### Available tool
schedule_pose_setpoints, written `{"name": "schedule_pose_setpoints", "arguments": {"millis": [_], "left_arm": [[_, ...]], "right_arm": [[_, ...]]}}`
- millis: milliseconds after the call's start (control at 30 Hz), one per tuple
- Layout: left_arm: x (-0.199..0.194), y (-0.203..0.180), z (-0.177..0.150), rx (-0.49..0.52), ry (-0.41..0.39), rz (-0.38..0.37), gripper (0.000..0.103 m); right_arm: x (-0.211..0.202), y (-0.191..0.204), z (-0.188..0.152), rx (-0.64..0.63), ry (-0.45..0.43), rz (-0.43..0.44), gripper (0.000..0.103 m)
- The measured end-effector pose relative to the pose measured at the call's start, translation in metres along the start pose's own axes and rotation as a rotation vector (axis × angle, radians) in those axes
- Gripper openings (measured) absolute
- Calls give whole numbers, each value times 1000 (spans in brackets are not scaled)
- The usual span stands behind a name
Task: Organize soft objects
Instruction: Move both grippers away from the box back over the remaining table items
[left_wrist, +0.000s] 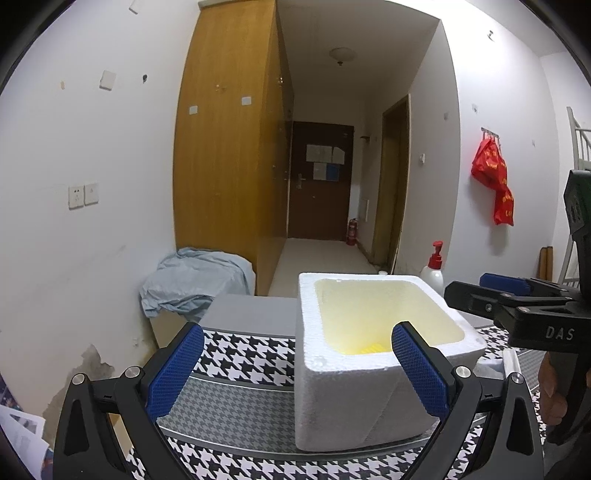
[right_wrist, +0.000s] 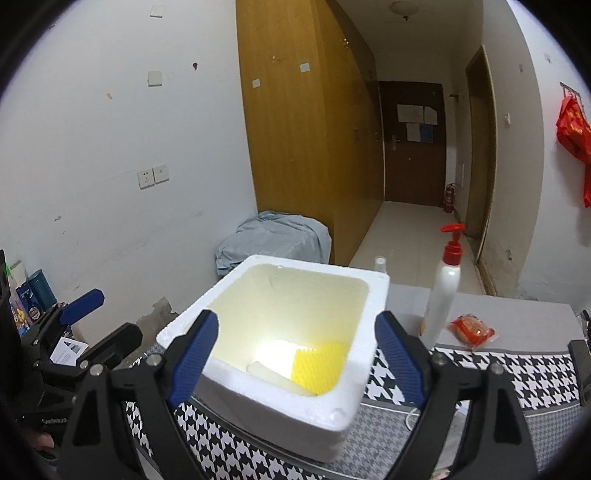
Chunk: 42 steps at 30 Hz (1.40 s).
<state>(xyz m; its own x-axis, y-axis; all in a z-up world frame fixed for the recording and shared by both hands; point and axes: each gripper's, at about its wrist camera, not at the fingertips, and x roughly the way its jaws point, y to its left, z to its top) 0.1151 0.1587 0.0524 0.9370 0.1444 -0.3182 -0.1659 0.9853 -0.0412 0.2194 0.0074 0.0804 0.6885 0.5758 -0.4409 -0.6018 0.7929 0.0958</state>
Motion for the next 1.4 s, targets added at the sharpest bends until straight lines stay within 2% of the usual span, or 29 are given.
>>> {"name": "schedule_pose_setpoints", "arguments": {"millis": [133,767,1000,1100,1400], "left_arm": [[-6,-4,5,13,-20,12,102],[-37,-45,13,25,-63,-42,102],[-44,-57,10,31,-72,-25,102],[-45,-62,6,25,-69,-42,102],[-49,-77,-10,21,-87,-41,102]], "right_arm": [[-12,0,-2,-13,-24,-22,103],[-65,-23,-10,-24,-91,-45,103],[-79,-27,-23,-43,-108,-50,103],[-85,-31,-32,-46,-111,-52,103],[-95,-42,-62,-44,-117,-107,103]]}}
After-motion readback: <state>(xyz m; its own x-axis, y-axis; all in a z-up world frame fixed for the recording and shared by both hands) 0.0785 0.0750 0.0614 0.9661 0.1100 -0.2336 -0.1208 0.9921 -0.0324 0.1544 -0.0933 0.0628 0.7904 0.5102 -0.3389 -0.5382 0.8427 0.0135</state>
